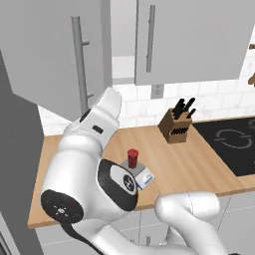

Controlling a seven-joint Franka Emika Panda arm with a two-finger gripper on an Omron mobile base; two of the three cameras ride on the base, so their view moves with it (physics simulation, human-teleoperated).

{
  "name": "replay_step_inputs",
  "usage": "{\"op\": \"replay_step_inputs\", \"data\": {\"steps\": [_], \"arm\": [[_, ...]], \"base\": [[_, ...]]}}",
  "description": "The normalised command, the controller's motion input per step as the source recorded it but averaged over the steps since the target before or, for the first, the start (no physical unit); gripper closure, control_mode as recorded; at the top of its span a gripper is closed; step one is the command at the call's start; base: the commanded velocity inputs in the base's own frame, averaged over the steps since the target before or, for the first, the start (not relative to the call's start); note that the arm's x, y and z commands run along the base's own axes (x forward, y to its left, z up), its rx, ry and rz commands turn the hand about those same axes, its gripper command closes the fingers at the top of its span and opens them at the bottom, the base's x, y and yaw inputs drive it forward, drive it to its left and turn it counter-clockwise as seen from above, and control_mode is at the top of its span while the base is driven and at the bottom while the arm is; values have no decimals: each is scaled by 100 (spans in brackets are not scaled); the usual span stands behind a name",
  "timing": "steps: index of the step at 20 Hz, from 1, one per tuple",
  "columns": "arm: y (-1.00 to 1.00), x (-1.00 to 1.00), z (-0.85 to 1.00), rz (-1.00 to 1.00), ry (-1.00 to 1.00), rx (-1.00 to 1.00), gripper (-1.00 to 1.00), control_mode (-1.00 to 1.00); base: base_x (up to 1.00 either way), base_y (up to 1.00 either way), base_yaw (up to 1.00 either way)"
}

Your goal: Pick the yogurt and place it on the digital scale for weighing, and close the cabinet.

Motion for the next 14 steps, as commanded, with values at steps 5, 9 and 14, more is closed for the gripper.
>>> {"op": "replay_step_inputs", "data": {"steps": [5,9,14], "arm": [[-67,69,17,0,0,21,-100,-100],[-39,79,12,0,0,20,-100,-100],[-5,88,3,0,0,21,-100,-100]], "base": [[0,0,0],[0,0,0],[0,0,0]]}}
